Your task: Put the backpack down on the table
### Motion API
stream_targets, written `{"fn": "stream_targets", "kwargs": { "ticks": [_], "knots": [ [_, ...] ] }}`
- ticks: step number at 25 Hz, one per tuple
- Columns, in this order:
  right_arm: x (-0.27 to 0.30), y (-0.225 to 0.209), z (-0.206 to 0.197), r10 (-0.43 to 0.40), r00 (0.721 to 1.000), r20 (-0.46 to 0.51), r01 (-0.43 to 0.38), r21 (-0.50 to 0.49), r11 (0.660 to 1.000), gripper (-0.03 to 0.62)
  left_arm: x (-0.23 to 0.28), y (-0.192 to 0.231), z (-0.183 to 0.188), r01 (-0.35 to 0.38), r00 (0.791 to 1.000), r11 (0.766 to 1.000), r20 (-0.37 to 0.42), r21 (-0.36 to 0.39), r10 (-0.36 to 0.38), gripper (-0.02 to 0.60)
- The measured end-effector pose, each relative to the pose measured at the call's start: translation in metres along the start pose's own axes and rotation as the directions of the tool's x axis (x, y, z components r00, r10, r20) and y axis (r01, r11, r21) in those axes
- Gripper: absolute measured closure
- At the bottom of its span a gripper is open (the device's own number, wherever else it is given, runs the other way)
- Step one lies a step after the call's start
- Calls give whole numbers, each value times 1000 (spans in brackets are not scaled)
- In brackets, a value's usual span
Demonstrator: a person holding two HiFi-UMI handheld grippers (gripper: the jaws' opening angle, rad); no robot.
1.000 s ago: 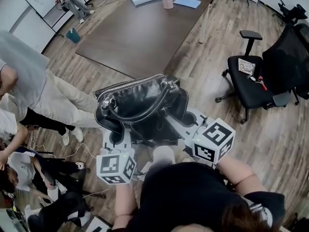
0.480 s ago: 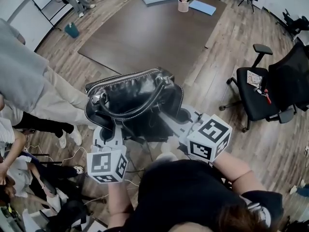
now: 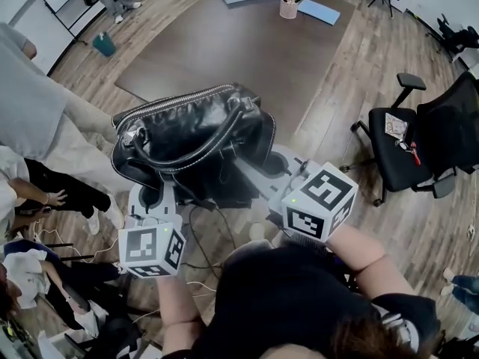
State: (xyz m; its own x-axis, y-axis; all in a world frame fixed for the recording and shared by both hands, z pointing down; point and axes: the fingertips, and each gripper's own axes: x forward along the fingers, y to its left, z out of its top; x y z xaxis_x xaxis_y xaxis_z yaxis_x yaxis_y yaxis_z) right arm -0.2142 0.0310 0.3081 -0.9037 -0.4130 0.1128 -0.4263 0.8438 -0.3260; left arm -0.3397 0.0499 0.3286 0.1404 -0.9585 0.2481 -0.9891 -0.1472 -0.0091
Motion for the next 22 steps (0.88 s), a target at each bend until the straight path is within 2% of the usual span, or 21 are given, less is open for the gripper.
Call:
{"fn": "stream_targets", "kwargs": {
  "ticks": [11,17,22],
  "knots": [
    [14,-77,40,77,997,20,-77,9,997,547,84,-8,37,-114,993,993,23,3,114,543],
    [8,-143,64,98,995,15,-98,-13,995,546,148,-32,53,-150,988,988,25,-23,151,543],
    [-5,-216,85,115,993,-1,-115,-4,993,546,211,-66,69,-183,983,983,-6,-24,183,543]
  ]
}}
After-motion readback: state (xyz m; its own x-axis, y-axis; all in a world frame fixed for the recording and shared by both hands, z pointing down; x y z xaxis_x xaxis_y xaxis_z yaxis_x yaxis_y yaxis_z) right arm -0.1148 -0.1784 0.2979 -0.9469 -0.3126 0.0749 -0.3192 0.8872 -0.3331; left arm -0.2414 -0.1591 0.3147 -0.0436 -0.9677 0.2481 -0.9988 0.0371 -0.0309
